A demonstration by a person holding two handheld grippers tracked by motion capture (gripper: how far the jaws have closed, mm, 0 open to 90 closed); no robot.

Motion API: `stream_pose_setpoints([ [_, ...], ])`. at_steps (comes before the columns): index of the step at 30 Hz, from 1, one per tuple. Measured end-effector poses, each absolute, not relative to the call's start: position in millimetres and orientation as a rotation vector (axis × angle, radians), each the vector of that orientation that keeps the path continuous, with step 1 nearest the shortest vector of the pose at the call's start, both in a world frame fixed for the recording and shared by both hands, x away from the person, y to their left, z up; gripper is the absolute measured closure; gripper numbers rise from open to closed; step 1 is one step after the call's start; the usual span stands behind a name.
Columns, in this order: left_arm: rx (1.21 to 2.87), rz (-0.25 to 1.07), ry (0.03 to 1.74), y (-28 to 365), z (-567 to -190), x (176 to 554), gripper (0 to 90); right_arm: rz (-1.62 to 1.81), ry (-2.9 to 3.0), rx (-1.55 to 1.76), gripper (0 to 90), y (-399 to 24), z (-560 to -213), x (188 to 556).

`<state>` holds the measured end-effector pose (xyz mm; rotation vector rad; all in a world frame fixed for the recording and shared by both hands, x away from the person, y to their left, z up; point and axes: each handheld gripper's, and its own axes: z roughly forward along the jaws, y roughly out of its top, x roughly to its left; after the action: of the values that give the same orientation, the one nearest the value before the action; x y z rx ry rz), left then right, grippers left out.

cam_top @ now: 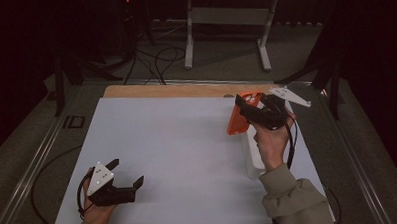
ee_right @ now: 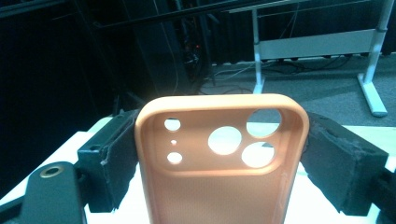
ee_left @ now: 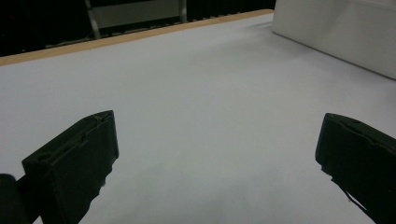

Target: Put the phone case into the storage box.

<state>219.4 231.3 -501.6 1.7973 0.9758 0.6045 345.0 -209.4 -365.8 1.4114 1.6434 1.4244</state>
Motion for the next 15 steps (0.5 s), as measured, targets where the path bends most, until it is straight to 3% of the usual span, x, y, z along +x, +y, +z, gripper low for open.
stream_pose_setpoints([
  [15,1.796,0.604,0.977,231.8,-501.6,219.3,0.3,1.385,1.627,1.425,16.6,-214.3,-366.4,353.8],
])
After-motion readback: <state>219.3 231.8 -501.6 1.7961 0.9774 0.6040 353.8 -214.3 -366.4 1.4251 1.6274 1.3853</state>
